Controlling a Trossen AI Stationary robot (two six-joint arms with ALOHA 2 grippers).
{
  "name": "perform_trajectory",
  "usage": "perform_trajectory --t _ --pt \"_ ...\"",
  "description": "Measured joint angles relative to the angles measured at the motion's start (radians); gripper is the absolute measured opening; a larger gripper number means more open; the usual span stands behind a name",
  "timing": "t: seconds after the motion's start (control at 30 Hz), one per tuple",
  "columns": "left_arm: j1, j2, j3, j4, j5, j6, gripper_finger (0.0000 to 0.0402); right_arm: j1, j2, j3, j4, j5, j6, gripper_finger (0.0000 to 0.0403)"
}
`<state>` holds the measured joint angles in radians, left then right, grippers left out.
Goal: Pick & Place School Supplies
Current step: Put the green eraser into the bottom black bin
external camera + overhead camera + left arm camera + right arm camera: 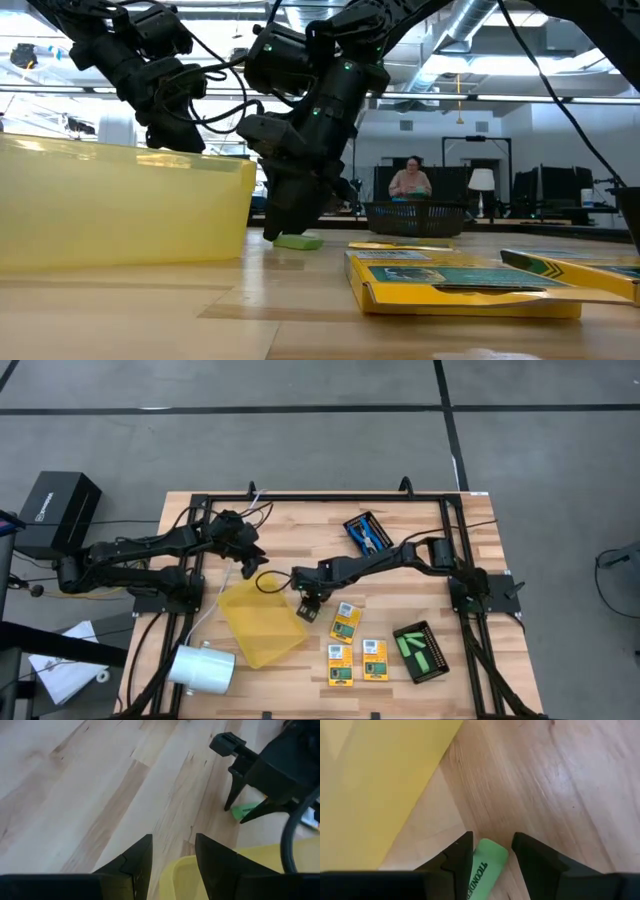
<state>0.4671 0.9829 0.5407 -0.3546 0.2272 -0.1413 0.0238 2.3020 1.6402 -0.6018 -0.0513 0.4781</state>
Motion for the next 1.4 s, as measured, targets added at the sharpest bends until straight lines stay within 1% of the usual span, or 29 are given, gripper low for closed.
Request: perform_trajectory --t 0.23,0.33,0.43,0.57,0.67,0.87,1.03,1.1,1.13,1.2,1.23,1.33,1.4 --pt "0.000 0.000 -0.009 0.002 0.001 0.027 0.0142 0.034 0.000 0.000 0.005 0.003 0.101 0.0143" --pt "0.000 0.000 -0.047 0.003 0.001 0.024 0.0142 0.065 0.002 0.000 0.006 0.029 0.139 0.0144" --pt "-0.002 0.000 -0.110 0.019 0.011 -0.005 0.0142 0.081 0.002 0.000 0.005 0.048 0.169 0.0144" --pt "-0.002 0.000 -0.202 0.073 0.017 -0.024 0.0142 0.085 0.002 0.002 -0.020 0.030 0.167 0.0144" --pt "-0.002 0.000 -0.238 0.091 0.015 -0.024 0.0142 0.087 0.002 0.004 -0.050 0.016 0.148 0.0144" --pt "-0.002 0.000 -0.243 0.178 0.014 -0.024 0.0142 0.087 0.000 0.006 -0.089 -0.007 0.121 0.0144" --pt "-0.002 0.000 -0.243 0.241 0.014 -0.055 0.0142 0.087 -0.002 0.006 -0.109 -0.008 0.099 0.0142" --pt "-0.002 0.000 -0.243 0.252 0.014 -0.058 0.0142 0.083 -0.002 0.006 -0.116 -0.008 0.098 0.0128" --pt "-0.002 0.000 -0.243 0.253 0.014 -0.058 0.0142 0.078 -0.002 0.006 -0.121 -0.012 0.098 0.0110" --pt "-0.002 0.000 -0.242 0.254 0.014 -0.058 0.0142 0.070 -0.002 0.006 -0.125 -0.029 0.089 0.0050" --pt "-0.002 0.000 -0.242 0.256 0.014 -0.058 0.0142 0.065 -0.002 0.006 -0.118 -0.034 0.076 0.0028" --pt "-0.002 0.000 -0.242 0.263 0.014 -0.058 0.0142 0.053 -0.002 0.006 -0.105 -0.035 0.073 0.0008" --pt "-0.002 0.000 -0.242 0.269 0.014 -0.058 0.0142 0.047 -0.002 0.006 -0.102 -0.041 0.067 0.0003"
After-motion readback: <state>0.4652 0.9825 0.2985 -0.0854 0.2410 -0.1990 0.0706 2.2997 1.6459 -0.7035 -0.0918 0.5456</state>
